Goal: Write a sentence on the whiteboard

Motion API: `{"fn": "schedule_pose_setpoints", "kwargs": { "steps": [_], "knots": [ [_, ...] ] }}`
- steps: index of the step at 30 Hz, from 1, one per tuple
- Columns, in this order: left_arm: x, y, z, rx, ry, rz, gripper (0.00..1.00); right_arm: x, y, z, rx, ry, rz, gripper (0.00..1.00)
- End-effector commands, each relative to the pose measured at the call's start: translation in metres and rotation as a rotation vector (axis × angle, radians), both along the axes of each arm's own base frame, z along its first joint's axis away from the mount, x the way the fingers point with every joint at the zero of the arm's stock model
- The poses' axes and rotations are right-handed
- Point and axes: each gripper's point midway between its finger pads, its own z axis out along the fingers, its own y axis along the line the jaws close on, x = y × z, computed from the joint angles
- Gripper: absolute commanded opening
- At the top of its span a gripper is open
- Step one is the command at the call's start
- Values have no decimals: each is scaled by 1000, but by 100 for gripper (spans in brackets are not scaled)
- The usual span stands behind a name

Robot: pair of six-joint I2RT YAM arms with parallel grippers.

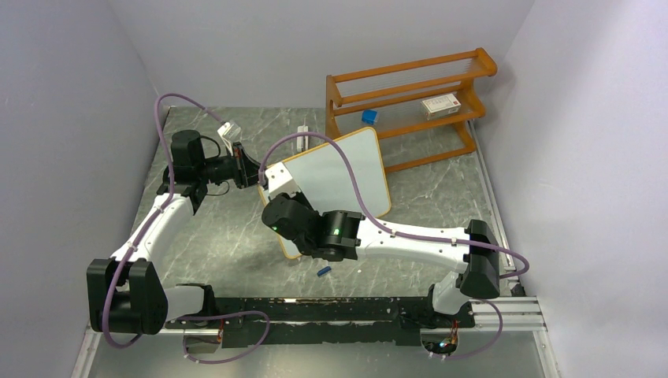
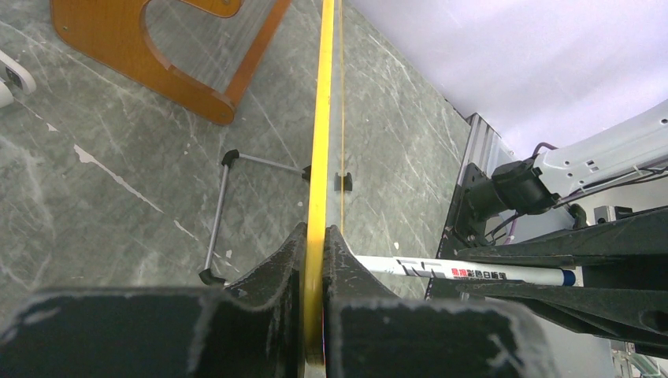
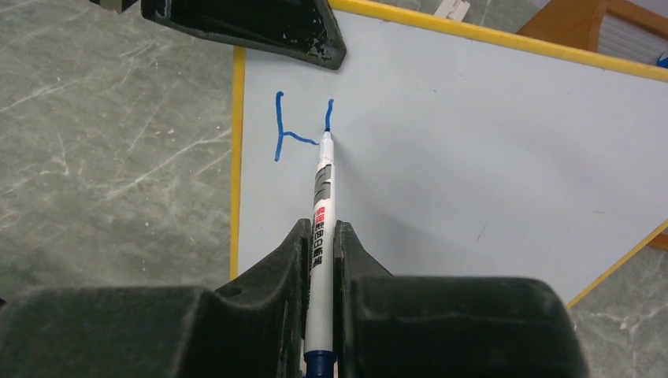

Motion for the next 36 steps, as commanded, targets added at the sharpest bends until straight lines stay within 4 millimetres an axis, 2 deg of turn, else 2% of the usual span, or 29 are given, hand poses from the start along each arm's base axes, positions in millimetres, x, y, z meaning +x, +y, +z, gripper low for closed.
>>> {"fn": "schedule_pose_setpoints", "kwargs": {
  "steps": [1, 13, 21, 29, 36],
  "knots": [
    [-4, -6, -1, 4, -7, -39, 5, -1, -1, -2, 3, 30, -13, 0],
    [-4, -6, -1, 5, -7, -37, 5, -7, -3, -13, -20, 71, -9, 0],
    [-3, -5, -2, 6, -6, -35, 5, -8, -3, -11, -6, 72, -3, 0],
    [-4, -5, -2, 9, -8, -34, 5, -11, -8, 0, 17, 52, -4, 0],
    [-3, -5, -2, 13, -8, -31, 5, -9, -23, 10, 35, 25, -27, 0]
  ]
}}
